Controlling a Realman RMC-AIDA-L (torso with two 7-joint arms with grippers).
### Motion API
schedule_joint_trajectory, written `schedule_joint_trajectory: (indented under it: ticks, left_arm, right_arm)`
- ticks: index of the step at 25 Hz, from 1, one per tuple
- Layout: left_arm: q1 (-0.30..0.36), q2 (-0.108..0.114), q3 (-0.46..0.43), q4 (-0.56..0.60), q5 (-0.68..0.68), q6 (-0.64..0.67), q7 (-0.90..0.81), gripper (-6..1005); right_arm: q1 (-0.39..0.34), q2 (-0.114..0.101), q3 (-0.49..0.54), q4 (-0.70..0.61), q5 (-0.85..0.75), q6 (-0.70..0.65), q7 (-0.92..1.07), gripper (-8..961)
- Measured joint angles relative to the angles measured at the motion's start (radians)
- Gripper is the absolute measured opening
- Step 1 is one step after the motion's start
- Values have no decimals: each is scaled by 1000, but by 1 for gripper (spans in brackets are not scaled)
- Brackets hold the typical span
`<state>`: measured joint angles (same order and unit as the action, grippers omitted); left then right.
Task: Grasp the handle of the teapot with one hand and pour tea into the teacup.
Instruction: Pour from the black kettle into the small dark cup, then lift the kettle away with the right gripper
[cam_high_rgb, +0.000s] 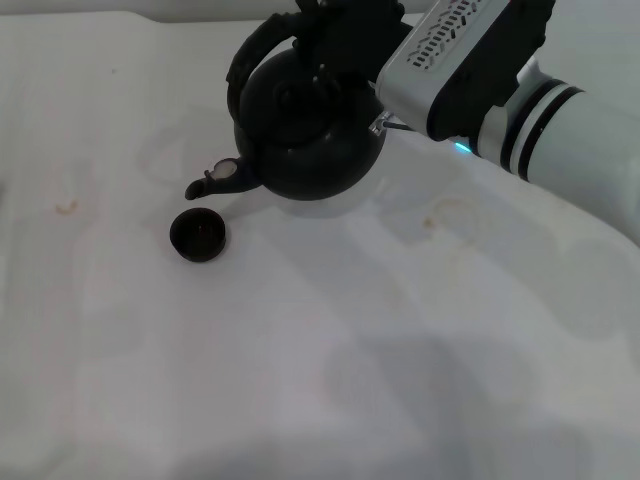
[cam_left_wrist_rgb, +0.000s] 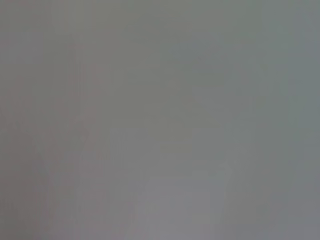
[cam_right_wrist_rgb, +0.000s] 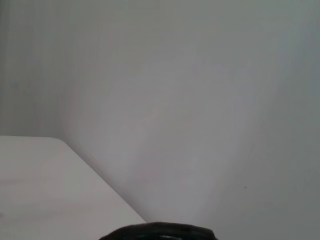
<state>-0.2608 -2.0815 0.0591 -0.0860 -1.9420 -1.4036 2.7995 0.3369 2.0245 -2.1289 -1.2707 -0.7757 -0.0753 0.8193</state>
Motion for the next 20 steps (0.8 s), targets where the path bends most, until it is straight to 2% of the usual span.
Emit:
schedule_joint_trajectory:
  ticks: [11, 20]
  left_arm:
    - [-1, 0, -3, -5, -1, 1, 0, 864]
    - [-2, 2, -6, -6, -7, 2, 0, 864]
  right_arm:
    - [38, 0, -43, -7, -52, 69, -3, 145]
    - [42, 0, -53, -13, -93, 89, -17, 138]
